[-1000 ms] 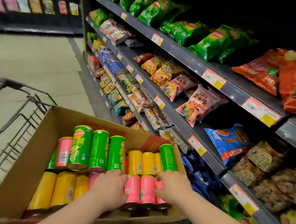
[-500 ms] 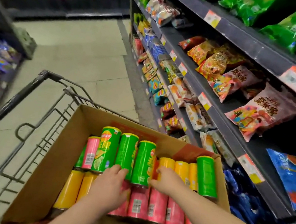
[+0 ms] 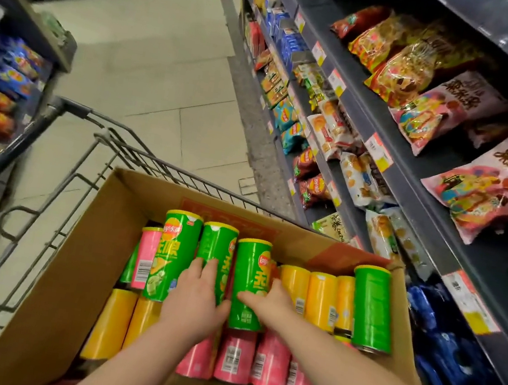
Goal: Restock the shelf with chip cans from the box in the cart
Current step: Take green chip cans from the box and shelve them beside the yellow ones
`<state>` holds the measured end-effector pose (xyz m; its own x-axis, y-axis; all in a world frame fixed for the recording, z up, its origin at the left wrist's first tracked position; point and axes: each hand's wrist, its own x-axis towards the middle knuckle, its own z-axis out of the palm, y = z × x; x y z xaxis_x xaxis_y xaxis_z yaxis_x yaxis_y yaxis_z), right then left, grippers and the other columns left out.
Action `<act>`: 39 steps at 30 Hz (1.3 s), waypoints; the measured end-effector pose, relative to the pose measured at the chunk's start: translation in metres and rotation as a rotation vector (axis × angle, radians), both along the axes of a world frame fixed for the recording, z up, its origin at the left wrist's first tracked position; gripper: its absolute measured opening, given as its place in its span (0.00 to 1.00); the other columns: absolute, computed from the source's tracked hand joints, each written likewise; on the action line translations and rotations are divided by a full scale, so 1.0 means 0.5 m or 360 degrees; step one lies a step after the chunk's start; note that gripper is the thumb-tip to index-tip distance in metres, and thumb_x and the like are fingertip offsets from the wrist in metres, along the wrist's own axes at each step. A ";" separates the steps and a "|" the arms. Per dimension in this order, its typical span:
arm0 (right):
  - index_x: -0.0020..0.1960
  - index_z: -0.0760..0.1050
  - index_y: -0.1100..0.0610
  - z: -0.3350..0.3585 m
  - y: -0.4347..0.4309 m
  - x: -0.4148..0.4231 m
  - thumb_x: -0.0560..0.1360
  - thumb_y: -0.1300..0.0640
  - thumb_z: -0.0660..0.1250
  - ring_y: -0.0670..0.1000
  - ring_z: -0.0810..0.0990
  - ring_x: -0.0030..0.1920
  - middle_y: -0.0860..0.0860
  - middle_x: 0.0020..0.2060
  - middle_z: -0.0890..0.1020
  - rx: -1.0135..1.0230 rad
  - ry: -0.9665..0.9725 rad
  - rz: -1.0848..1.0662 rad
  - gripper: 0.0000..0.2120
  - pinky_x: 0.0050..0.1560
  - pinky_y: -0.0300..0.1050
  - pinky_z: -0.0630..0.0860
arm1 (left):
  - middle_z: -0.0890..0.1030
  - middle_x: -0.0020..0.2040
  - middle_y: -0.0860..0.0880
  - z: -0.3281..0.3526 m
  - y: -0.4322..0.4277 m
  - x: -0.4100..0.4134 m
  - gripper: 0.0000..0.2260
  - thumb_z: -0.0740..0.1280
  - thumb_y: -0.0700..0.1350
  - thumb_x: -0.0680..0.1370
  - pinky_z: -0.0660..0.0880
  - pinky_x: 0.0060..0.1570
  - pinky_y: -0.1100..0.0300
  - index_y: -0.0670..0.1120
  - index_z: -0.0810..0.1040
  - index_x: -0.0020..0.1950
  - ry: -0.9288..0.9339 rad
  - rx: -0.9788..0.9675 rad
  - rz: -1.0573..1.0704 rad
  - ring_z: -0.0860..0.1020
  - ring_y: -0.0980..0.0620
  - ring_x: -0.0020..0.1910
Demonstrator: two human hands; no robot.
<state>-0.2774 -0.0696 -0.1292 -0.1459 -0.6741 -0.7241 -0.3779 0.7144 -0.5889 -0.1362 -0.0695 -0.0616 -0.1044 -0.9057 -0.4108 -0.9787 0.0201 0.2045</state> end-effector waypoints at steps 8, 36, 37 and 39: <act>0.63 0.67 0.55 -0.008 0.070 -0.096 0.69 0.49 0.74 0.50 0.77 0.52 0.51 0.55 0.78 0.0027 -0.0038 -0.0095 0.28 0.54 0.43 0.75 | 0.56 0.75 0.42 -0.017 -0.034 -0.049 0.45 0.63 0.65 0.73 0.72 0.59 0.48 0.44 0.43 0.78 -0.0379 -0.0029 0.0077 0.64 0.42 0.70; 0.62 0.69 0.52 0.121 0.307 -0.131 0.67 0.51 0.74 0.47 0.78 0.53 0.49 0.53 0.78 -0.0239 0.0025 -0.0512 0.26 0.57 0.42 0.76 | 0.78 0.58 0.43 0.002 0.140 -0.075 0.31 0.72 0.44 0.71 0.76 0.50 0.54 0.42 0.64 0.71 0.0877 0.0301 0.0184 0.79 0.46 0.49; 0.62 0.68 0.52 0.134 0.319 -0.129 0.67 0.50 0.74 0.49 0.78 0.54 0.50 0.56 0.78 -0.0259 0.0054 -0.0530 0.26 0.57 0.43 0.75 | 0.78 0.57 0.44 0.011 0.152 -0.076 0.32 0.72 0.44 0.72 0.75 0.48 0.56 0.42 0.62 0.72 0.0933 0.0302 0.0160 0.79 0.46 0.49; 0.64 0.67 0.53 0.160 0.342 -0.127 0.68 0.50 0.74 0.50 0.77 0.56 0.51 0.58 0.77 -0.0302 0.0091 -0.0590 0.28 0.58 0.43 0.75 | 0.76 0.55 0.45 0.032 0.174 -0.078 0.31 0.71 0.42 0.73 0.72 0.45 0.59 0.42 0.62 0.73 0.1058 0.0301 0.0117 0.78 0.48 0.48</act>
<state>-0.3407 0.1012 -0.0491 -0.4400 -0.6893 -0.5756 -0.1518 0.6888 -0.7088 -0.1752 0.0175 -0.0455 -0.3299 -0.8391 -0.4325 -0.6419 -0.1366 0.7545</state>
